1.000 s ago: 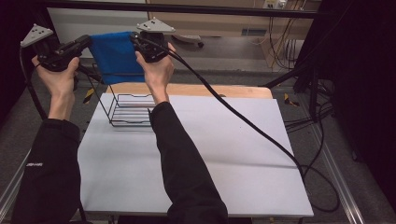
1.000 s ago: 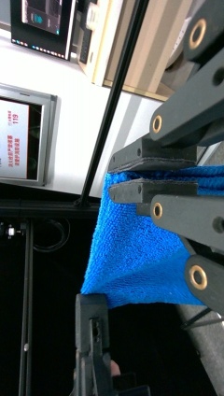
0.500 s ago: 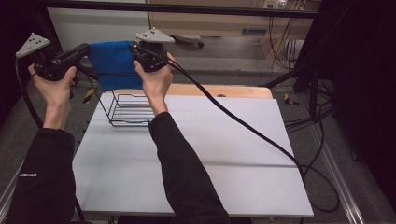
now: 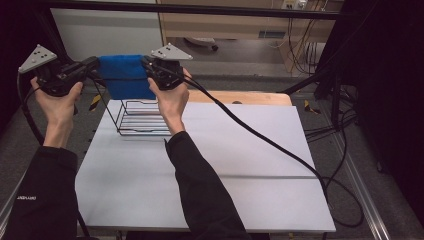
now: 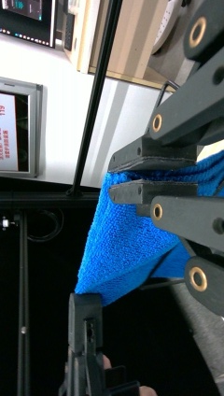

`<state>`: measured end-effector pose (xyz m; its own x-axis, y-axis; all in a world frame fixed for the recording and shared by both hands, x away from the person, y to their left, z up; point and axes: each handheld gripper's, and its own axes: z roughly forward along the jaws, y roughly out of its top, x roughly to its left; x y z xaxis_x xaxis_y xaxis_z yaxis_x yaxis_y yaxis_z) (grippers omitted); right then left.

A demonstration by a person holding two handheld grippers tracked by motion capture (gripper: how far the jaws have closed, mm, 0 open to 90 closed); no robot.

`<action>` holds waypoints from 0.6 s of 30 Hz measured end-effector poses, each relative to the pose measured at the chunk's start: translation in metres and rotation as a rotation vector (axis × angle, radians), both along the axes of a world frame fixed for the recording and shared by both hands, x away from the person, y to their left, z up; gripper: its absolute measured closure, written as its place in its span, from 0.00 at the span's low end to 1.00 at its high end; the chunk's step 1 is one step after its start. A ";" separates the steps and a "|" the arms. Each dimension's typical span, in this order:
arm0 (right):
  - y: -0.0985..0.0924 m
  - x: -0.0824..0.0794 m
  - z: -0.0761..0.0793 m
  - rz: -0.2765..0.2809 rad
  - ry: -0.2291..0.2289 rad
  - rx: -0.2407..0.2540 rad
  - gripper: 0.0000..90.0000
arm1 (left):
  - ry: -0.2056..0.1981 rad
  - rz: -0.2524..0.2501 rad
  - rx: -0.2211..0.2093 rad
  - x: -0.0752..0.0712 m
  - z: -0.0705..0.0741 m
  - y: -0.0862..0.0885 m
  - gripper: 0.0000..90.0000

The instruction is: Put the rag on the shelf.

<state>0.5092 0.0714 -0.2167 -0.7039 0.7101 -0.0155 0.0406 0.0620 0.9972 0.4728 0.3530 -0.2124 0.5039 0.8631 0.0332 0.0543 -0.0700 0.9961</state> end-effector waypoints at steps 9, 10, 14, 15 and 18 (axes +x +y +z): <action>0.005 -0.008 -0.006 0.029 0.006 -0.037 0.93 | 0.051 -0.004 0.025 -0.012 -0.011 0.007 0.95; 0.005 -0.009 -0.007 0.029 0.005 -0.047 0.93 | 0.062 -0.008 0.025 -0.013 -0.012 0.008 0.95; 0.006 -0.011 -0.010 0.041 0.032 -0.079 0.93 | 0.114 -0.006 0.043 -0.014 -0.017 0.009 0.91; 0.006 -0.012 -0.010 0.044 0.040 -0.082 0.93 | 0.122 -0.007 0.039 -0.015 -0.017 0.010 0.88; 0.006 -0.013 -0.011 0.045 0.042 -0.099 0.93 | 0.138 0.000 0.013 -0.018 -0.011 0.014 0.79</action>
<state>0.4959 0.0777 -0.2279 -0.7367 0.6741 -0.0536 0.0773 0.1626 0.9837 0.4547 0.3668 -0.2232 0.5046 0.8630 -0.0255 0.1908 -0.0826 0.9782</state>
